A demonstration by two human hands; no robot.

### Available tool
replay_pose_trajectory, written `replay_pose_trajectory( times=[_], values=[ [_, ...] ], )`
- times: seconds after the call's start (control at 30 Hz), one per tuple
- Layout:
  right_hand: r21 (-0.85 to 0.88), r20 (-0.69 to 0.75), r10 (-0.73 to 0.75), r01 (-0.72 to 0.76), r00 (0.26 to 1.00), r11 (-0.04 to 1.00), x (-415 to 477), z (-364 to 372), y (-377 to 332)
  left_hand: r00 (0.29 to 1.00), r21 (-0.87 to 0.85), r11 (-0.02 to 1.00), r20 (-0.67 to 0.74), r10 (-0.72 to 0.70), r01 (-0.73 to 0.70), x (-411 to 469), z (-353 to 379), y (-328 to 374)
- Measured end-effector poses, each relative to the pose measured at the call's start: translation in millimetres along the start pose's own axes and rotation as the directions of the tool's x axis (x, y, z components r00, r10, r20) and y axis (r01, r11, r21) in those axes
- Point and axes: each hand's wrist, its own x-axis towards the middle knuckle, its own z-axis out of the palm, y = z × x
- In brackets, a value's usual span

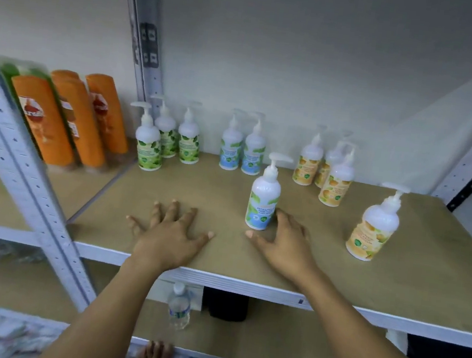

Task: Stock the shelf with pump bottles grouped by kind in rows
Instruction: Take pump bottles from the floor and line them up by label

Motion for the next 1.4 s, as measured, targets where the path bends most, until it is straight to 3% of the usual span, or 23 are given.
replay_pose_trajectory(
  times=[0.1, 0.23, 0.3, 0.57, 0.97, 1.2, 1.4],
  values=[
    [0.078, -0.047, 0.011, -0.008, 0.999, 0.997, 9, 8, 0, 0.998, -0.008, 0.998, 0.009, 0.054, -0.054, 7, -3, -10],
    [0.441, 0.056, 0.081, -0.097, 0.995, 0.892, 22, 3, -3, 0.997, -0.002, 0.998, 0.017, 0.069, -0.069, 14, -3, -13],
    [0.497, 0.063, 0.09, -0.109, 0.994, 0.861, 27, 0, -3, 0.997, -0.012, 0.997, 0.008, 0.07, -0.07, 18, -4, -14],
    [0.476, -0.061, 0.167, -0.118, 0.984, 0.871, 32, 12, -13, 0.996, -0.047, 0.996, -0.049, 0.069, -0.071, 28, -2, -18],
    [0.623, -0.012, 0.148, -0.108, 0.989, 0.775, 105, 26, -7, 0.988, -0.076, 0.994, -0.142, 0.063, -0.075, 28, 1, -17],
    [0.615, -0.014, 0.103, -0.072, 0.995, 0.785, 158, 38, -10, 0.99, -0.049, 0.997, -0.135, 0.048, -0.055, 32, 3, -16],
    [0.627, -0.098, 0.085, -0.005, 0.992, 0.779, 158, 52, -7, 0.99, -0.039, 0.997, -0.131, 0.056, -0.062, 33, 3, -17]
  ],
)
